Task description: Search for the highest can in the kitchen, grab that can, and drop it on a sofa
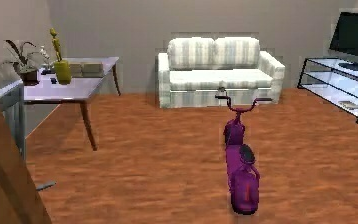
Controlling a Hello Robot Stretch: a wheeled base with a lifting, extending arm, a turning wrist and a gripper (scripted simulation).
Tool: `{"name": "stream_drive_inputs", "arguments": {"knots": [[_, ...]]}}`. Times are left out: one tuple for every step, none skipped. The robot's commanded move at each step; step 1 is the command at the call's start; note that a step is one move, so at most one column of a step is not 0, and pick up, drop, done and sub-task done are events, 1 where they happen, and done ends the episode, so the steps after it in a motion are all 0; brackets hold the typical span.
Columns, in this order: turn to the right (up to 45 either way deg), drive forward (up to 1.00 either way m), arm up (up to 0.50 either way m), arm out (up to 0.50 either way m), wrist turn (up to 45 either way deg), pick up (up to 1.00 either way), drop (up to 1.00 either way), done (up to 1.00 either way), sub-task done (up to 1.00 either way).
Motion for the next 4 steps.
{"name": "stream_drive_inputs", "arguments": {"knots": [[0.0,1.00,0.00,0.00,0.0,0.00,0.00,0.00,0.00],[0.0,0.90,0.00,0.00,0.0,0.00,0.00,0.00,0.00],[0.0,0.60,0.00,0.00,0.0,0.00,0.00,0.00,0.00],[-45.0,0.00,0.00,0.00,0.0,0.00,0.00,0.00,0.00]]}}
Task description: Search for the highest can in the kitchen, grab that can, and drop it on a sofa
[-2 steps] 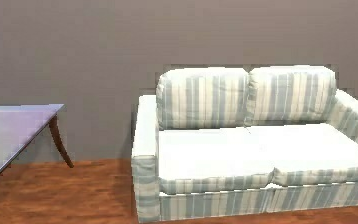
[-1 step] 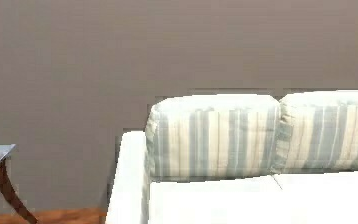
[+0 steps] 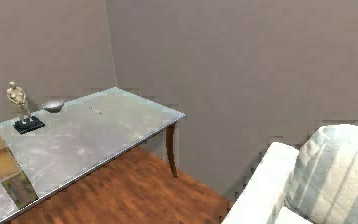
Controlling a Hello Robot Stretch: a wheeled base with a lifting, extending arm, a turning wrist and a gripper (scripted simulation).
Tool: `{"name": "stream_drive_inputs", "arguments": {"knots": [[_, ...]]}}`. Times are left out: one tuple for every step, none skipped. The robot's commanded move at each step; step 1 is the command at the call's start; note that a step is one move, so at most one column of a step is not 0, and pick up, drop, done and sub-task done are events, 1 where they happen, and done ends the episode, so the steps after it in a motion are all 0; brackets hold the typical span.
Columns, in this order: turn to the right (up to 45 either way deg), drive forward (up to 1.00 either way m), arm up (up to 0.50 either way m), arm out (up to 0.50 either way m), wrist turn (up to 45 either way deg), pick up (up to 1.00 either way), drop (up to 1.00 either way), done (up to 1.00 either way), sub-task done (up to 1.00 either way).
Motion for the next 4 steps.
{"name": "stream_drive_inputs", "arguments": {"knots": [[-6.0,0.00,0.00,0.00,0.0,0.00,0.00,0.00,0.00],[0.0,0.00,0.00,0.48,0.0,0.00,0.00,0.00,0.00],[0.0,0.00,0.00,0.00,45.0,0.00,0.00,0.00,0.00],[0.0,0.00,0.00,0.00,45.0,0.00,0.00,0.00,0.00]]}}
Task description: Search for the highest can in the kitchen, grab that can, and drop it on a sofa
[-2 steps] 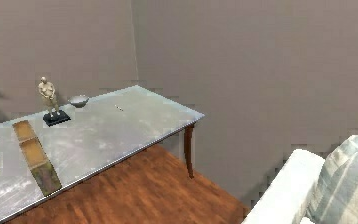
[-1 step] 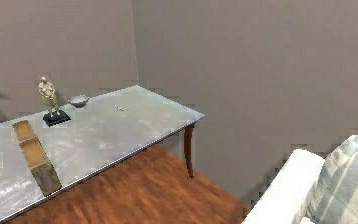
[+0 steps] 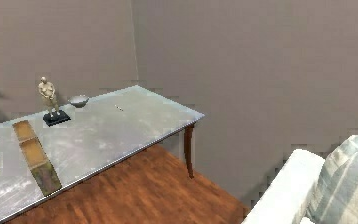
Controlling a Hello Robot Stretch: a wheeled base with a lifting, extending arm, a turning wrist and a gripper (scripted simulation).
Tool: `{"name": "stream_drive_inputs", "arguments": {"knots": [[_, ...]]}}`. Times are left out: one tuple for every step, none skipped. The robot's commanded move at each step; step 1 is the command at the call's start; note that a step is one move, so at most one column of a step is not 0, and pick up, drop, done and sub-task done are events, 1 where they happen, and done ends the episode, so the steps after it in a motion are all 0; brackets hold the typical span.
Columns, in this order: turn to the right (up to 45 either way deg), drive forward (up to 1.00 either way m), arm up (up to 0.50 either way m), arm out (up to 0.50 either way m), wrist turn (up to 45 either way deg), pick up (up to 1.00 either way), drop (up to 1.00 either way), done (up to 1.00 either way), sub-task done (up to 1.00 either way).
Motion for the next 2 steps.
{"name": "stream_drive_inputs", "arguments": {"knots": [[0.0,0.00,0.00,0.00,36.0,0.00,0.00,0.00,0.00],[0.0,0.00,-0.30,0.00,0.0,0.00,0.00,0.00,0.00]]}}
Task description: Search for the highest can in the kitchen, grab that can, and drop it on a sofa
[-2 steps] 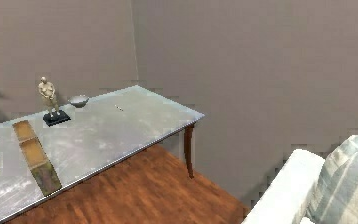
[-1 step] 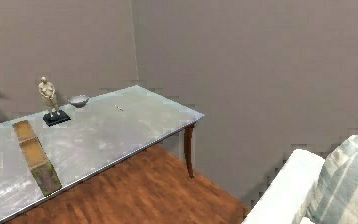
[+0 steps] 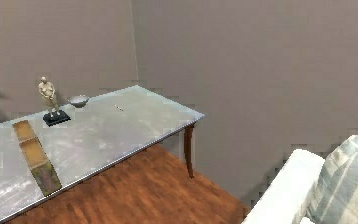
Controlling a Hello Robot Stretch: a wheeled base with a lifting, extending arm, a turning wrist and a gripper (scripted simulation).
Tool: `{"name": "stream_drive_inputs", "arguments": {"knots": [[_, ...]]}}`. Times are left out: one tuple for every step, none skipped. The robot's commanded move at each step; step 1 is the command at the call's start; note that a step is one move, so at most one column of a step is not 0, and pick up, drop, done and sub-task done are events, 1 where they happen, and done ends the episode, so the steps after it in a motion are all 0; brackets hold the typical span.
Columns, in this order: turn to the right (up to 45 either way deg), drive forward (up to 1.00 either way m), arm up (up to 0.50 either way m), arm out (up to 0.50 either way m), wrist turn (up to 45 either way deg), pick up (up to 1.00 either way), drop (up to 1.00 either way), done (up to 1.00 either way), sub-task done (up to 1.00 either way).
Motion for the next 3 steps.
{"name": "stream_drive_inputs", "arguments": {"knots": [[0.0,0.00,-0.32,0.00,0.0,0.00,0.00,0.00,0.00],[0.0,0.00,0.00,0.00,0.0,0.00,1.00,0.00,0.00],[0.0,0.00,0.10,0.00,0.0,0.00,0.00,0.00,0.00]]}}
